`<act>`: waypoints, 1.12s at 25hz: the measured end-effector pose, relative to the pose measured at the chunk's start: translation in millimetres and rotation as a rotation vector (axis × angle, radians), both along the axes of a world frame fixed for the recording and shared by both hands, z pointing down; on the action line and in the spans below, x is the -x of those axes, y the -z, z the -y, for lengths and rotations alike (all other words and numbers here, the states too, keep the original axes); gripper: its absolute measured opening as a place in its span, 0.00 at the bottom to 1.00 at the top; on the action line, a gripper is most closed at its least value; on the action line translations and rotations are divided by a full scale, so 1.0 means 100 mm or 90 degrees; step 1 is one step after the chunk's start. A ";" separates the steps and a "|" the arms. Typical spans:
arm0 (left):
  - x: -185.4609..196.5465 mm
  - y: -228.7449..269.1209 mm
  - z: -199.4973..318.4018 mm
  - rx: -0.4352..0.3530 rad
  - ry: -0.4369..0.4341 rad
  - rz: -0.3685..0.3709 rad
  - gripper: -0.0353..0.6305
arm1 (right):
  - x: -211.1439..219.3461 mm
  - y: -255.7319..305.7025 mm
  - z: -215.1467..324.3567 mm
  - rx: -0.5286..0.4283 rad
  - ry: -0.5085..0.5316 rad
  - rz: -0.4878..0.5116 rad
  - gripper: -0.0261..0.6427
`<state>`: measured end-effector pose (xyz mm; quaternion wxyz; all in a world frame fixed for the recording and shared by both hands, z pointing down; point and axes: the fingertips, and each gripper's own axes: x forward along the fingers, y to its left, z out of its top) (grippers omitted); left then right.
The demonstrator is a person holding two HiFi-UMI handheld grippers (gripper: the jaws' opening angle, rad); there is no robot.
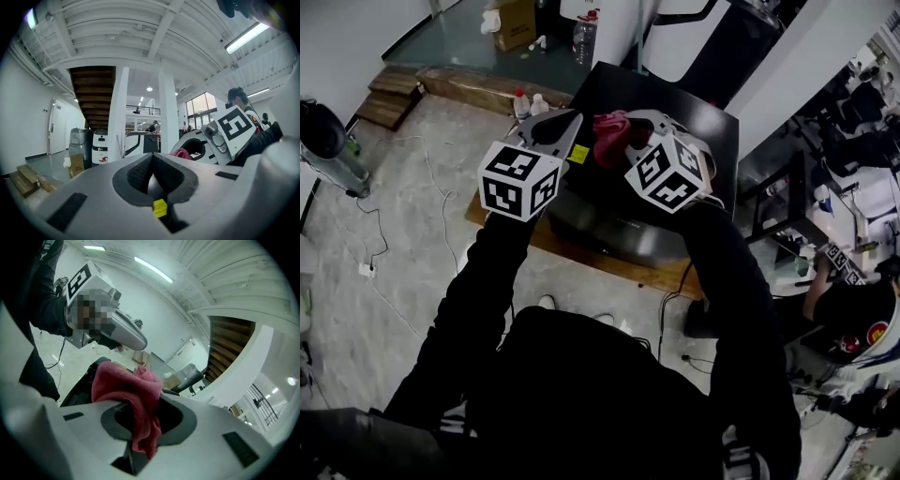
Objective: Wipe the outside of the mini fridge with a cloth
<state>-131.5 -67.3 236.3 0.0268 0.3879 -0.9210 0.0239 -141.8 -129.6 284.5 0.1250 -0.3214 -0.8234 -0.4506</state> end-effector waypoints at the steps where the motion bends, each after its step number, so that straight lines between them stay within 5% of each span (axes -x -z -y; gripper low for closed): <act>1: 0.04 -0.02 -0.08 -0.004 -0.004 -0.002 0.06 | 0.05 -0.03 -0.12 0.000 -0.001 -0.002 0.16; 12: 0.14 -0.23 -0.51 -0.021 -0.074 -0.032 0.06 | 0.16 -0.45 -0.79 -0.023 -0.045 -0.077 0.16; 20: -0.02 -0.36 -0.31 -0.019 -0.157 -0.052 0.06 | 0.11 -0.47 -0.51 0.023 -0.139 -0.095 0.16; 28: -0.40 -0.35 0.13 -0.027 -0.179 -0.047 0.06 | -0.24 -0.53 0.05 0.069 -0.168 -0.123 0.16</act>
